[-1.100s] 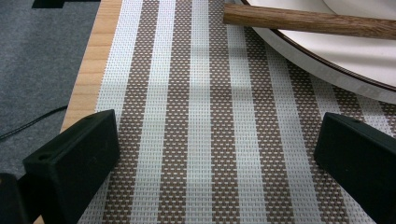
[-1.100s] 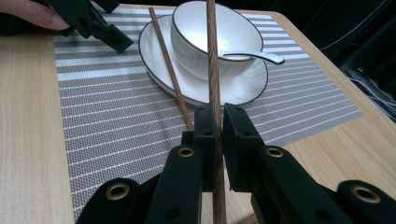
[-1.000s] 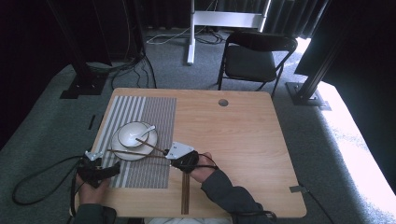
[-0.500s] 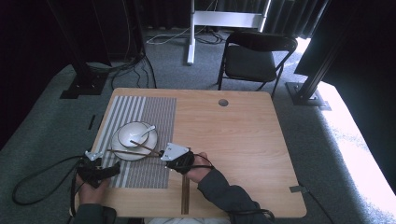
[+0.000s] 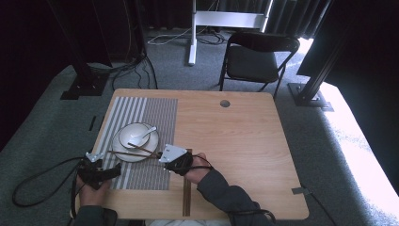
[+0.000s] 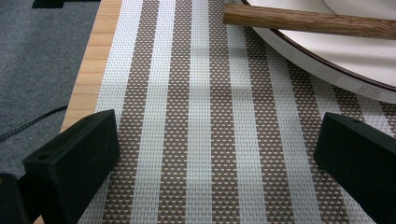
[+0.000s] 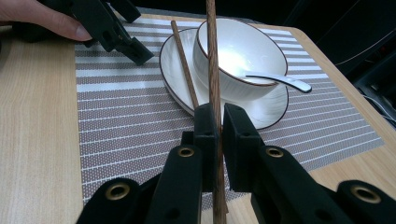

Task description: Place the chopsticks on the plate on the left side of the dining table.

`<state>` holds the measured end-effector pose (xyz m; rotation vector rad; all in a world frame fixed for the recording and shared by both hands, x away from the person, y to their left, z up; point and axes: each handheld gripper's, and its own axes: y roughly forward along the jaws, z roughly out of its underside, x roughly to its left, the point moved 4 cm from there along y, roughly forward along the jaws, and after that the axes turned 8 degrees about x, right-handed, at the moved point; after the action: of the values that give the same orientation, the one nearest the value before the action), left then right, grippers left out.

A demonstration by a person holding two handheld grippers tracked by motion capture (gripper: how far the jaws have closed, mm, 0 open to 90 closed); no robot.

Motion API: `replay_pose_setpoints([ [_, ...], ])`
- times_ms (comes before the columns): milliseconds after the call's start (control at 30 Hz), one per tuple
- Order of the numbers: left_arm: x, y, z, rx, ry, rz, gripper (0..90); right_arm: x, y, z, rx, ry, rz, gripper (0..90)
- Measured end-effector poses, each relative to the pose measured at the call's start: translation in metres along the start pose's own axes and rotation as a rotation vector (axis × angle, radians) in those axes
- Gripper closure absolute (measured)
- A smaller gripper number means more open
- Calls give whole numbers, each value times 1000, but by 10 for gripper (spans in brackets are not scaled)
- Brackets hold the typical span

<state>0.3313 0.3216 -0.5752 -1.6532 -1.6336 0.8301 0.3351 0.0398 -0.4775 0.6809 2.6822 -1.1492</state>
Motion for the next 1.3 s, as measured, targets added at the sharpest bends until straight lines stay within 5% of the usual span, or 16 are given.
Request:
replay_pose_setpoints([
  [1300,0,0,0,0,0,0,3,9,19,-8,-2,-45,-50,843],
])
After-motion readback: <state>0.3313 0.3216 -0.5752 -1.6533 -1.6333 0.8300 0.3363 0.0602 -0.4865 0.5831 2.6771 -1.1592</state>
